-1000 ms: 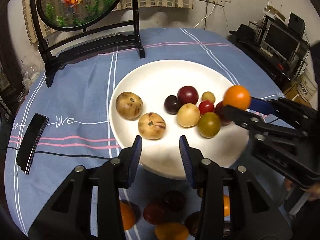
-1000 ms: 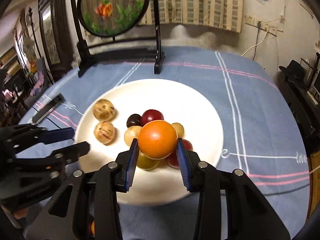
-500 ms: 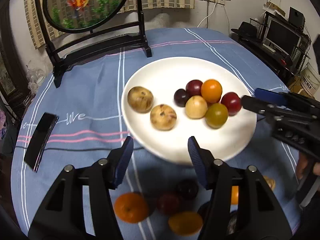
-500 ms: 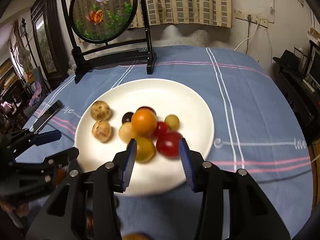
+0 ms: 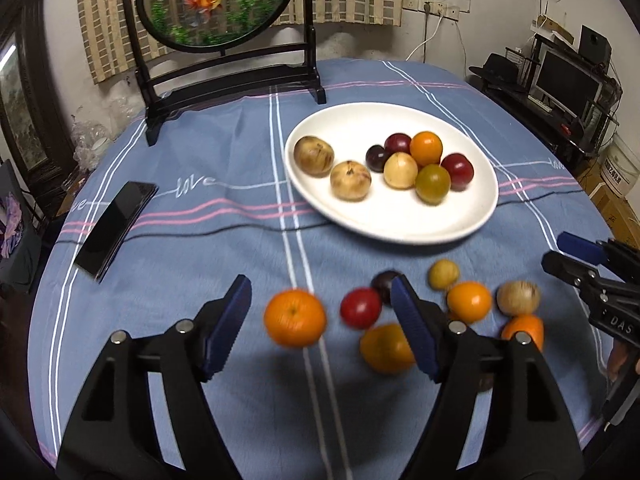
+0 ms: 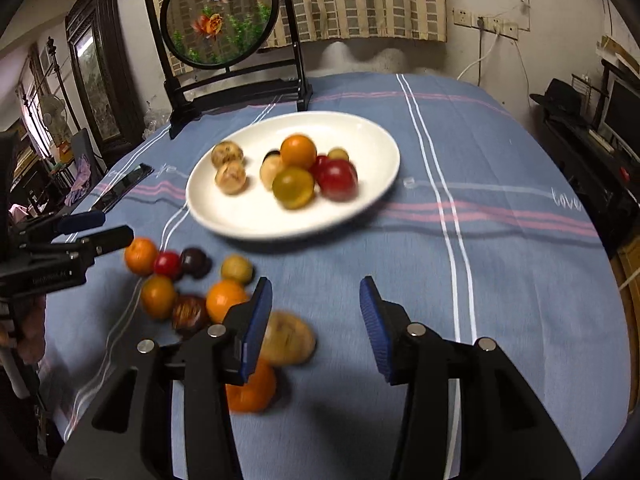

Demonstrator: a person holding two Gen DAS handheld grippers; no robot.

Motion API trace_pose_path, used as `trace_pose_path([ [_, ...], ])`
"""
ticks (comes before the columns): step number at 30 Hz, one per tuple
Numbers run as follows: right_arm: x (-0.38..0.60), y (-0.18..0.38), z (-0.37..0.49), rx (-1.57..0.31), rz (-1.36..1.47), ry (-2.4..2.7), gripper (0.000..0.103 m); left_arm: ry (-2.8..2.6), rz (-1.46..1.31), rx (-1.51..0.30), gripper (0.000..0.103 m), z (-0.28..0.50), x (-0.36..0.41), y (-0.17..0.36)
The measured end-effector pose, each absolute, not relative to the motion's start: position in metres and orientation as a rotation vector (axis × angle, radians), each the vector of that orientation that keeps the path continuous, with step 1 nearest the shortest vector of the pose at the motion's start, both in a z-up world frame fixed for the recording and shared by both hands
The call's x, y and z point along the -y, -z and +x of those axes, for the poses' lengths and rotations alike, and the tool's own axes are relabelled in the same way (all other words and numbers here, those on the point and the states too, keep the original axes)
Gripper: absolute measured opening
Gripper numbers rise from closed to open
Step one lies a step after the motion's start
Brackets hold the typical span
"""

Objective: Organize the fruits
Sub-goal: 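Grasp the large mandarin with the right gripper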

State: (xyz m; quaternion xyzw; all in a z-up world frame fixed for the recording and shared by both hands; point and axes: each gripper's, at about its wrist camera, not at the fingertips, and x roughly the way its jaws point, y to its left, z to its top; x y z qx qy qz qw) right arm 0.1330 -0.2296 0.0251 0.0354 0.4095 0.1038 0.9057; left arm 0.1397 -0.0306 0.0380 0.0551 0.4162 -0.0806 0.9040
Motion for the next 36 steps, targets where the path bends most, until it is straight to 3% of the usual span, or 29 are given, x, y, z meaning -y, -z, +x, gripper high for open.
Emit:
trace_pose_path([
  [2, 0.230, -0.023, 0.121, -0.850, 0.088, -0.213, 0.050, 0.158, 0.117, -0.862, 0.075, 0.131, 0.027, -0.036],
  [4, 0.232, -0.021, 0.111, -0.842, 0.102, -0.204, 0.062, 0.150, 0.113, -0.863, 0.078, 0.121, 0.023, -0.034],
  [19, 0.206, 0.005, 0.068, -0.920, 0.066, -0.258, 0.062, 0.151, 0.085, -0.892, 0.084, 0.079, 0.007, -0.015],
  [36, 0.180, 0.020, 0.095, -0.972, -0.058, -0.224, 0.062, 0.129, 0.065, -0.929, 0.084, 0.095, -0.008, 0.001],
])
